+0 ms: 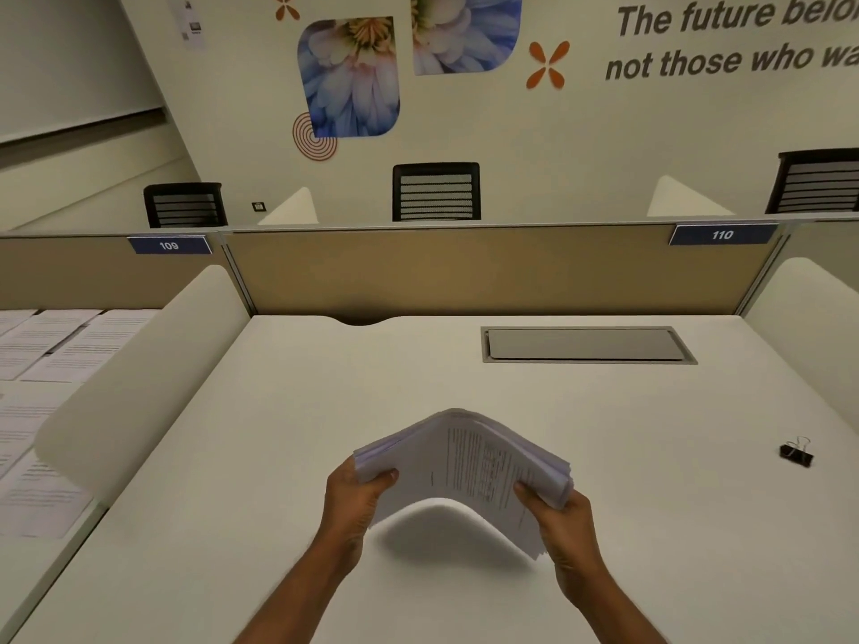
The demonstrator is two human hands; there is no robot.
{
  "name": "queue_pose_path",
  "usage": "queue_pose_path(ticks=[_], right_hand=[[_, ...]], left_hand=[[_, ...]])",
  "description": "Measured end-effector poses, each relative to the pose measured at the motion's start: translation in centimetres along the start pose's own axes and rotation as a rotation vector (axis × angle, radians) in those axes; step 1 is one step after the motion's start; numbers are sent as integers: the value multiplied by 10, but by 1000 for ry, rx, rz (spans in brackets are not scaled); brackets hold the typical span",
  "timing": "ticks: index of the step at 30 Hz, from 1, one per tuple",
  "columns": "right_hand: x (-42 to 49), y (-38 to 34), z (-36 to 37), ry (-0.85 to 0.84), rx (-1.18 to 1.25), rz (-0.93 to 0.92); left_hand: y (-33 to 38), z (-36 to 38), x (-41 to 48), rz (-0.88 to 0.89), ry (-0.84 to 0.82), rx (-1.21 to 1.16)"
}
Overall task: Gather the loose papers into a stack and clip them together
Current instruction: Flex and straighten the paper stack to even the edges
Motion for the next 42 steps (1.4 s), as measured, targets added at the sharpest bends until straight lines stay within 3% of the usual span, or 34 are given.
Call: queue_pose_path(ticks=[16,23,42], right_hand=[[6,-5,6,-159,-44,-40],[8,-2,3,-51,-20,-49],[2,4,4,-28,-15,-19]], left_hand=[[-6,0,3,-23,15,26],[3,-3,8,8,11,28],[-7,-1,-1,-8,15,35]])
Point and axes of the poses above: each hand's wrist, its own x-axis towards the middle knuckle, its own z-axis out of the palm, y = z × x, the point moved 3 cm from there along x, towards the middle knuckle, and after that the axes turned 12 degrees about -x, right-handed, at the moved point
